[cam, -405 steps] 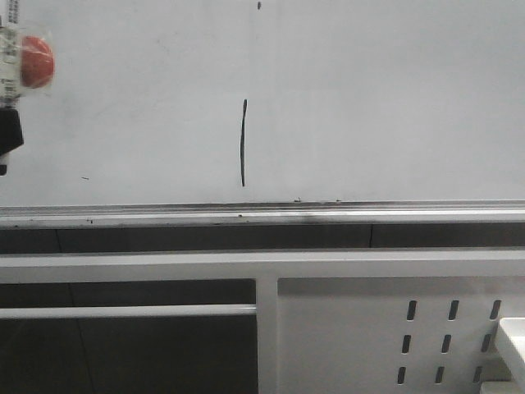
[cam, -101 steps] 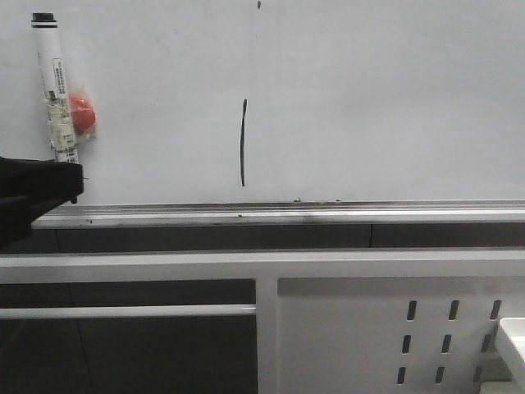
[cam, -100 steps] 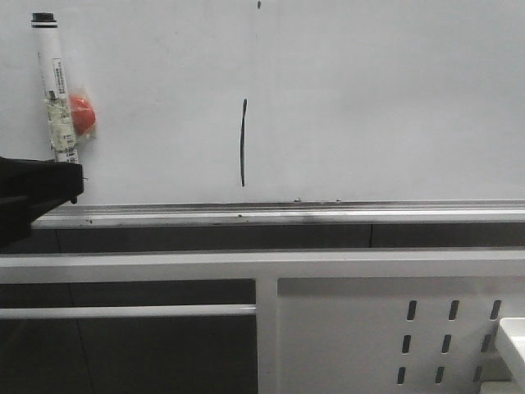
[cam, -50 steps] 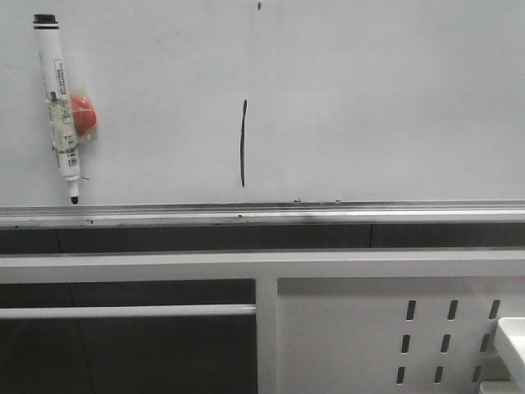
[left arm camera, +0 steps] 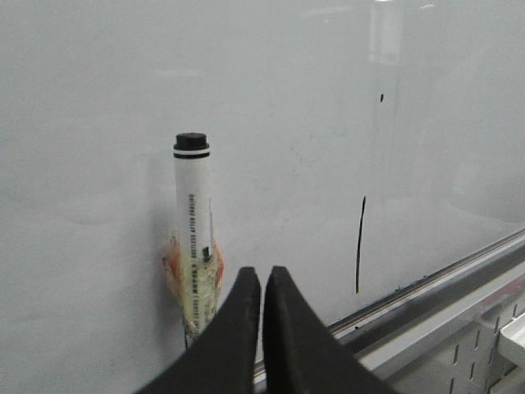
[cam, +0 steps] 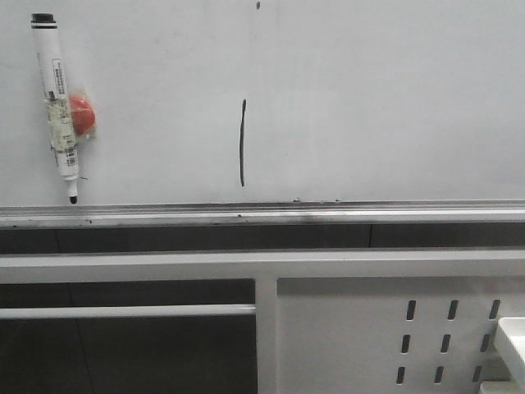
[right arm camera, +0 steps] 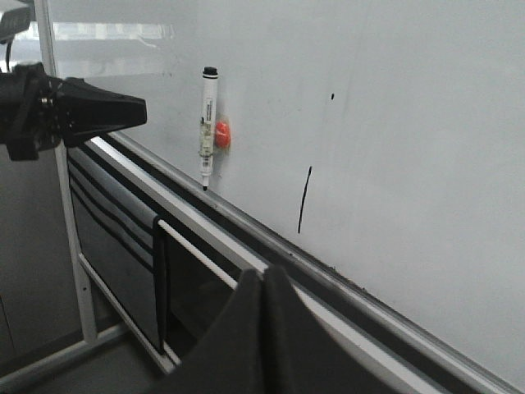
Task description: Write number 1 on whiteboard
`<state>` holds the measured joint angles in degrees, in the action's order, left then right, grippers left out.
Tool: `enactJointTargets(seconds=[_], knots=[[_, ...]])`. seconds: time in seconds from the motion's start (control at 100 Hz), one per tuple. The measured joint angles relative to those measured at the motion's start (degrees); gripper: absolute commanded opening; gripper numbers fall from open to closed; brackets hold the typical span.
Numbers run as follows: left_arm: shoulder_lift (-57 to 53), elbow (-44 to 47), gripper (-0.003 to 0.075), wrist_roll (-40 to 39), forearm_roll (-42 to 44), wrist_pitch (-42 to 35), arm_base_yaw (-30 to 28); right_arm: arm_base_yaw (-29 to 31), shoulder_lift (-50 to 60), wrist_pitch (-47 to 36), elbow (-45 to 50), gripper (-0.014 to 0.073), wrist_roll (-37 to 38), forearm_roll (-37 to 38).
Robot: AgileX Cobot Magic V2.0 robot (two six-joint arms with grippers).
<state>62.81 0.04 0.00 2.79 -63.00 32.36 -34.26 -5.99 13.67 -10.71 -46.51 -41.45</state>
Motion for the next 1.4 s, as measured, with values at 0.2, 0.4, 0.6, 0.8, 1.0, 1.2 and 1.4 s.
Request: enactJointTargets(seconds=[0.2,0.4,0.6,0.8,1.0,1.2,1.4], knots=[[0.0,0.0,-0.002,0.78,0.0,-0.73,0.0,0.0,0.04,-1.8,0.36,-0.0069,0.08,-3.41],[0.0,0.0,-0.002,1.06,0.0,-2.0,0.0,0.0,0.04,-2.14,0.36,-0.0069,0.08,-3.75],[0.0,0.0,-0.002,0.0,1.51,-2.04,0.0,0.0,0.04,-2.14,0.36,-0.0069,0.22,-3.84],[0.0,0.0,-0.002,2.12,3.41,-2.13,0.0,0.0,0.04,-2.17,0.36,-0.0069,0.22,-3.88],[0.0,0.0,-0.002,2.25,4.14,-2.13,0.0,0.0,0.04,-2.27,0.36,-0.0069,0.22,-3.88],[-0.33,0.0,-0.002,4.27,1.73,-2.13,0.0,0.0,0.04,-2.27,0.36,-0.0069,0.22,-3.97],[-10.03,0.0,-0.002,8.59,0.35,-1.77,-0.14,0.0,0.13,-2.38,0.36,-0.0069,0.22,-3.97]])
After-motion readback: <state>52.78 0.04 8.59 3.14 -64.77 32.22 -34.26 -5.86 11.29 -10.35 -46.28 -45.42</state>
